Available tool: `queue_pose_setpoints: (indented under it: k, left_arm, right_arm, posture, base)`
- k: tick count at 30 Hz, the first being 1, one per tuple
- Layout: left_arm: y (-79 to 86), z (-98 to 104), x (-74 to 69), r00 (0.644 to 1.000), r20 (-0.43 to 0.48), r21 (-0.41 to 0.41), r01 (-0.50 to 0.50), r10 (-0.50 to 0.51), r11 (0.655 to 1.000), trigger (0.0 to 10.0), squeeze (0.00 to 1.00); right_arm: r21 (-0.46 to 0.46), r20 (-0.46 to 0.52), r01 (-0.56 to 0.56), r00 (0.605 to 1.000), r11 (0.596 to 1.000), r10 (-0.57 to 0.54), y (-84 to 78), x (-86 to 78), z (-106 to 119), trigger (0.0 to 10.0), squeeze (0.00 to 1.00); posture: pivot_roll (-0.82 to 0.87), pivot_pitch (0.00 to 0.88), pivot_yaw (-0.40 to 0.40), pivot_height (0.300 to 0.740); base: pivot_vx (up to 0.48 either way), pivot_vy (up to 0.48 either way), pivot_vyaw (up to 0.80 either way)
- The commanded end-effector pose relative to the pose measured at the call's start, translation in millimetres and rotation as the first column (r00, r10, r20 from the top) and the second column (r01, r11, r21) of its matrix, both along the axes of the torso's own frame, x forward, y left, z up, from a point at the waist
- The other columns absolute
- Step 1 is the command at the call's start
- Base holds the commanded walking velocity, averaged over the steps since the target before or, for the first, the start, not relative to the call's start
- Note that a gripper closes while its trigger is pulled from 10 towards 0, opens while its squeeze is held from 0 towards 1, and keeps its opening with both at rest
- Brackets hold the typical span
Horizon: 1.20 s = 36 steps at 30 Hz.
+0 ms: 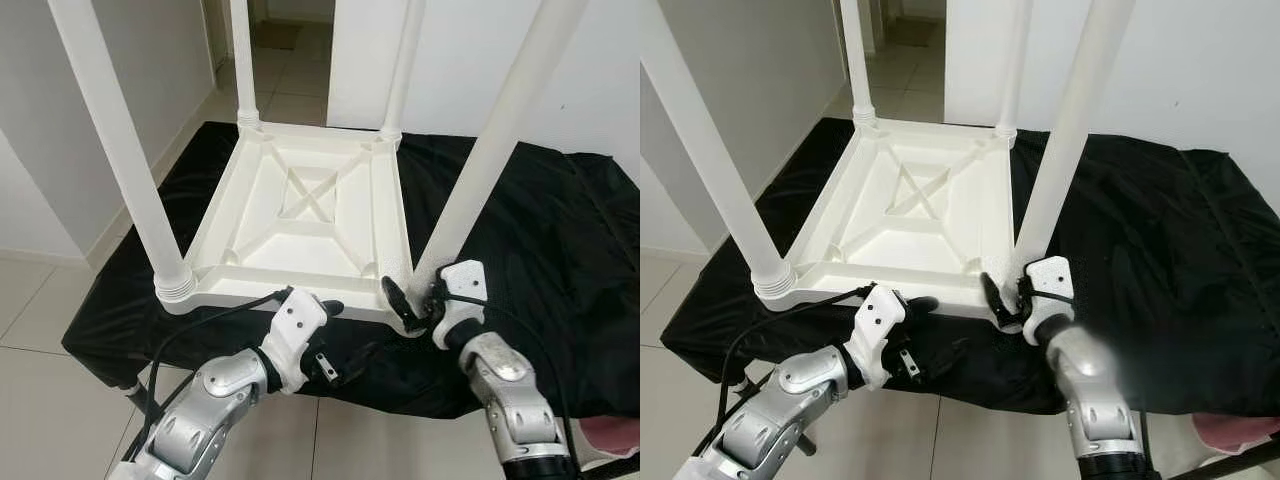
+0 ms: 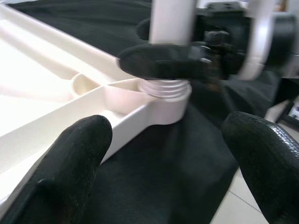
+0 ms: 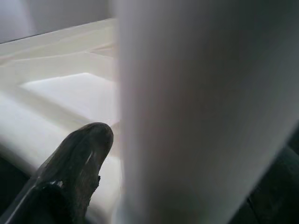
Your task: Building children table
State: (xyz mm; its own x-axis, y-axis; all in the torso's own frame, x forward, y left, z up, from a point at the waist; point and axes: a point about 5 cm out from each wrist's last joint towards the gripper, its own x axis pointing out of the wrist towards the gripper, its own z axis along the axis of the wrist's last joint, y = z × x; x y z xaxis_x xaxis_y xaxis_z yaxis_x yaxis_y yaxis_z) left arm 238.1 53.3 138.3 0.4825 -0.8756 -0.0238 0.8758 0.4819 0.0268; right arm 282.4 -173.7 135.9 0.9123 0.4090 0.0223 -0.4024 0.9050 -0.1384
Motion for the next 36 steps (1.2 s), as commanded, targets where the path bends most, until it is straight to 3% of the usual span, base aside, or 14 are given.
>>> queue_pose_setpoints:
  k: [1, 9, 10, 11, 12, 14, 15, 16, 19, 24, 25, 26, 36]
  left_arm:
    - [0.8, 0.2, -0.6, 1.0, -0.015, -0.005, -0.023, 0.022, 1.0, 10.0, 0.0]
    - [-1.4, 0.8, 0.5, 0.999, -0.036, 0.002, -0.034, 0.034, 0.999, 10.0, 0.0]
    - [-2.5, 1.8, 1.0, 0.999, -0.031, 0.005, -0.034, 0.034, 0.999, 10.0, 0.0]
    - [-3.2, 2.6, 1.1, 0.999, -0.029, 0.006, -0.033, 0.034, 0.999, 10.0, 0.0]
    - [-4.1, 3.1, 1.5, 0.999, -0.023, 0.01, -0.028, 0.028, 1.0, 10.0, 0.0]
    - [-4.6, 3.2, 1.7, 1.0, -0.02, 0.013, -0.024, 0.024, 1.0, 10.0, 0.0]
    - [-5.7, 3.0, 1.2, 1.0, -0.01, 0.026, -0.01, 0.01, 1.0, 10.0, 0.0]
    - [-6.6, 2.7, 0.6, 1.0, 0.001, 0.04, 0.001, -0.001, 0.999, 10.0, 0.0]
    - [-6.9, 2.3, 1.5, 0.999, 0.028, 0.072, 0.014, -0.016, 0.997, 10.0, 0.0]
    - [-7.4, 5.7, 4.2, 1.0, 0.019, 0.051, 0.004, -0.005, 0.999, 10.0, 0.0]
    - [-7.7, 8.0, 5.7, 1.0, 0.012, 0.031, -0.005, 0.004, 1.0, 10.0, 0.0]
    - [-8.2, 9.5, 6.8, 1.0, 0.009, 0.018, -0.01, 0.01, 1.0, 10.0, 0.0]
    - [-11.2, 11.8, 4.1, 1.0, 0.018, 0.011, -0.007, 0.006, 1.0, 10.0, 0.0]
  right_arm:
    - [0.006, 0.005, -0.039, 0.999, 0.999, 0.039, -0.4, 0.9, 0.5, 10.0, 0.0]
    - [-0.087, -0.001, -0.127, 0.992, 0.988, 0.127, -12.6, 16.5, 1.7, 10.0, 0.0]
    - [-0.1, -0.001, -0.145, 0.989, 0.984, 0.145, -12.2, 20.2, 2.7, 8.7, 0.0]
    - [-0.106, 0.0, -0.159, 0.987, 0.982, 0.16, -12.0, 22.6, 3.5, 8.7, 0.0]
    - [-0.119, 0.005, -0.172, 0.985, 0.978, 0.173, -10.8, 24.9, 4.2, 4.4, 0.0]
    - [-0.128, 0.008, -0.179, 0.983, 0.975, 0.182, -10.0, 26.3, 4.7, 4.4, 0.0]
    - [-0.142, 0.008, -0.182, 0.983, 0.973, 0.185, -8.7, 27.7, 3.8, 1.1, 0.0]
    - [-0.144, 0.005, -0.189, 0.981, 0.971, 0.191, -7.8, 28.6, 2.8, 0.0, 0.0]
    - [-0.127, -0.015, -0.22, 0.975, 0.967, 0.22, -3.5, 27.4, -0.6, 0.0, 0.0]
    - [-0.106, -0.019, -0.225, 0.974, 0.969, 0.225, -4.1, 27.2, -1.8, 0.0, 0.0]
    - [-0.086, -0.023, -0.228, 0.974, 0.97, 0.227, -4.6, 27.4, -2.1, 0.8, 0.0]
    - [-0.056, -0.033, -0.229, 0.973, 0.972, 0.227, -3.9, 26.9, -2.1, 10.0, 0.0]
    - [-0.032, -0.055, -0.135, 0.99, 0.99, 0.134, 1.9, 23.6, -3.7, 10.0, 0.0]
  posture:
    - [-0.04, 0.026, -0.016, 0.74]
    - [-0.04, 0.02, -0.016, 0.74]
    - [-0.04, 0.02, -0.016, 0.74]
    - [-0.04, 0.02, -0.016, 0.74]
    - [-0.04, 0.014, -0.019, 0.74]
    - [-0.04, 0.014, -0.019, 0.74]
    - [-0.04, 0.01, -0.028, 0.74]
    - [-0.04, 0.007, -0.034, 0.74]
    - [-0.03, 0.006, -0.043, 0.74]
    - [-0.04, 0.005, -0.052, 0.74]
    - [-0.04, 0.005, -0.052, 0.74]
    - [-0.04, 0.005, -0.052, 0.74]
    - [-0.03, 0.0, -0.051, 0.74]
  base:
    - [0.0, 0.0, 0.0]
    - [0.0, 0.0, 0.0]
    - [0.0, 0.0, 0.0]
    - [0.0, 0.0, 0.0]
    - [0.0, 0.0, 0.0]
    - [0.0, 0.0, 0.0]
    - [0.0, 0.0, 0.0]
    - [0.0, 0.0, 0.0]
    - [0.0, 0.0, 0.0]
    - [0.0, 0.0, 0.0]
    - [0.0, 0.0, 0.0]
    - [0.0, 0.0, 0.0]
    - [0.0, 0.0, 0.0]
